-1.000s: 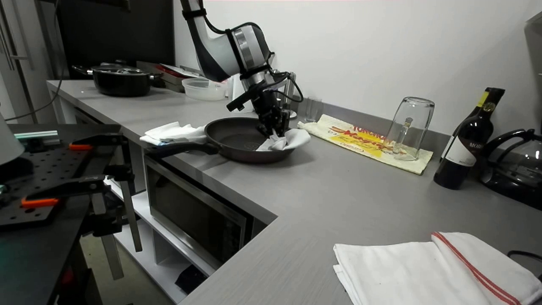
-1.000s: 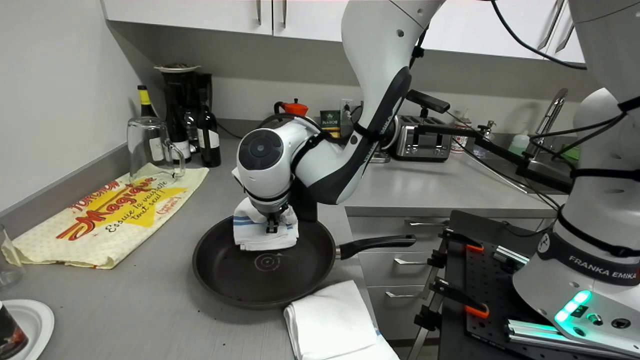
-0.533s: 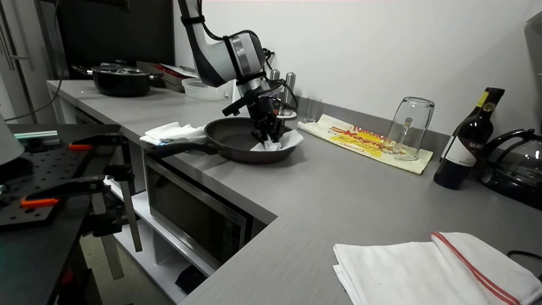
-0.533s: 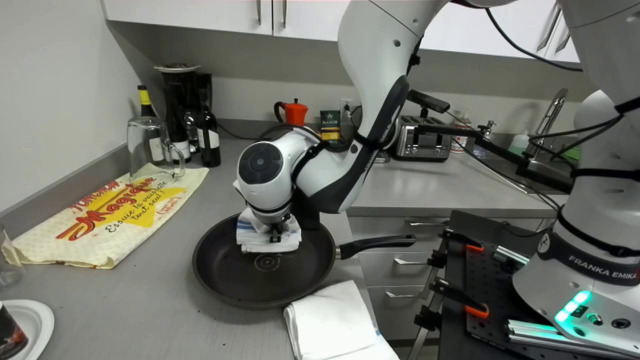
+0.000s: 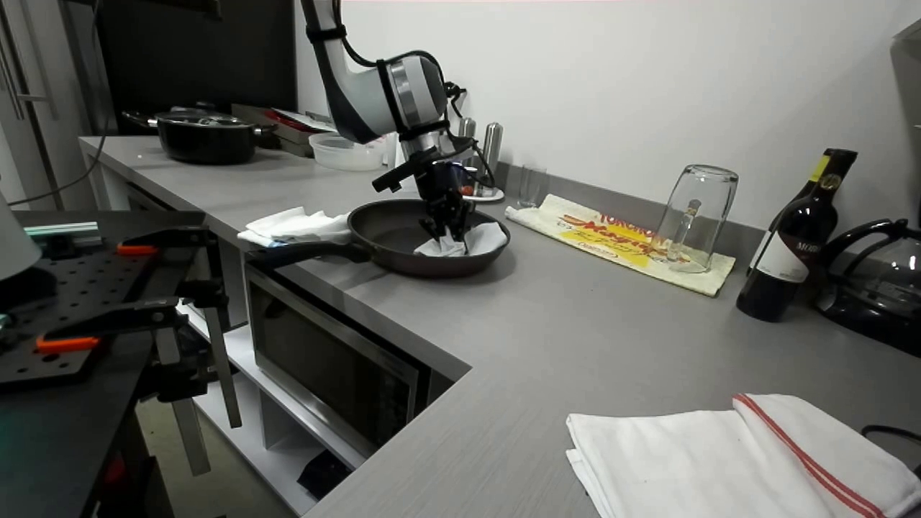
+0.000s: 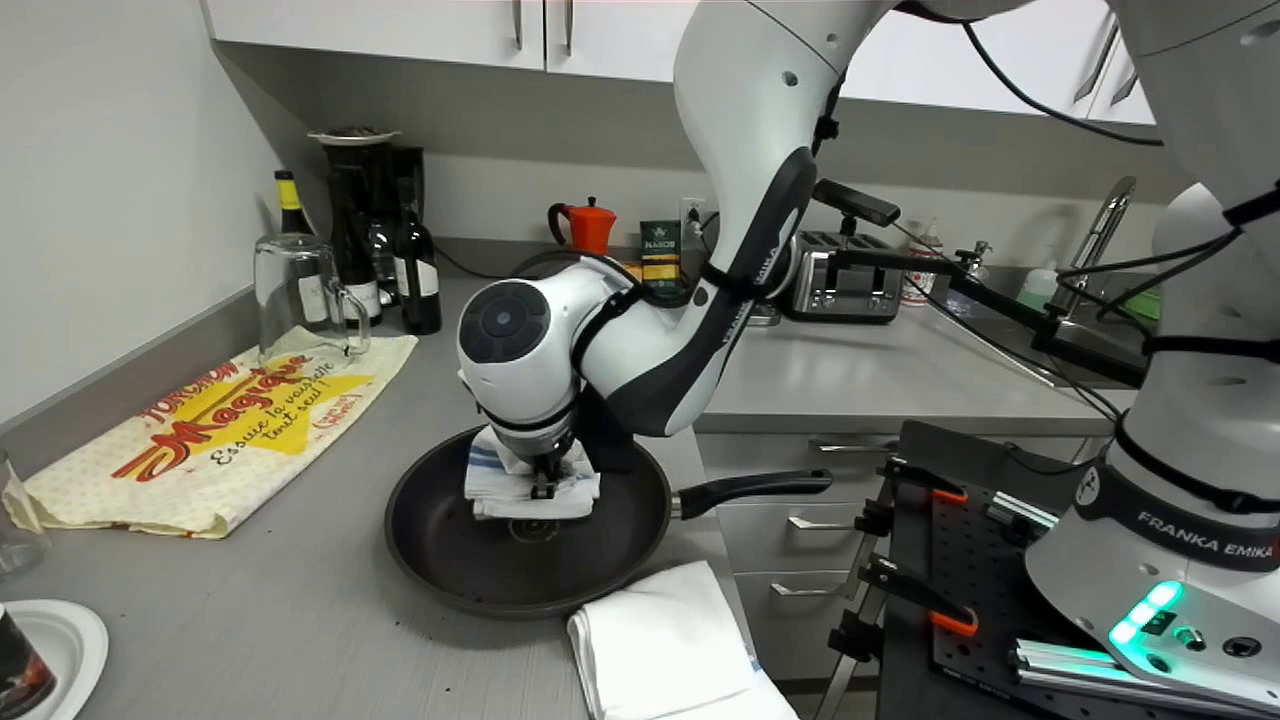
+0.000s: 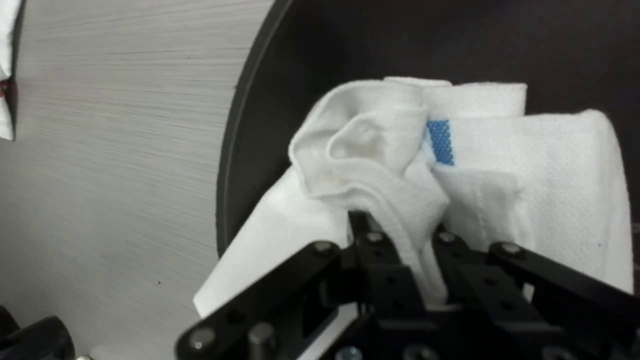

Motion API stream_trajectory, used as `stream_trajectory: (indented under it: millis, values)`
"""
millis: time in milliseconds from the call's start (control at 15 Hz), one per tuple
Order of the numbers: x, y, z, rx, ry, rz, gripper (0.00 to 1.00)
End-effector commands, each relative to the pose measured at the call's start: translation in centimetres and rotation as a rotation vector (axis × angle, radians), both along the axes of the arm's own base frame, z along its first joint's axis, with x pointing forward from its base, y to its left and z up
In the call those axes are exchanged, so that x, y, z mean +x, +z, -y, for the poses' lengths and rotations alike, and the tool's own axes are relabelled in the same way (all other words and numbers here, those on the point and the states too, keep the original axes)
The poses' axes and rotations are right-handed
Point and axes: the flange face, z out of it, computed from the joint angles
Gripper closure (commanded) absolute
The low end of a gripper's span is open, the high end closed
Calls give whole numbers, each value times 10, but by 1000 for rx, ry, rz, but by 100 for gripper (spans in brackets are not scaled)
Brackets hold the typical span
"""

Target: Wipe the pan with a dish cloth

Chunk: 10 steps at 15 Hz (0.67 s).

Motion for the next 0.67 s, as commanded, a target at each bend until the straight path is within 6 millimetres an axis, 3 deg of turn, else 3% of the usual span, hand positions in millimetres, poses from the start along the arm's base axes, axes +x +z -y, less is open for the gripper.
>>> stream_trajectory:
  millis: [0,267,600]
  values:
    - [-10,-11,-29,148,-63,-93,97]
    - [-15,-7,-46,269,-154,-162,97]
    - [-17,-4,-52,410,-273,-263,97]
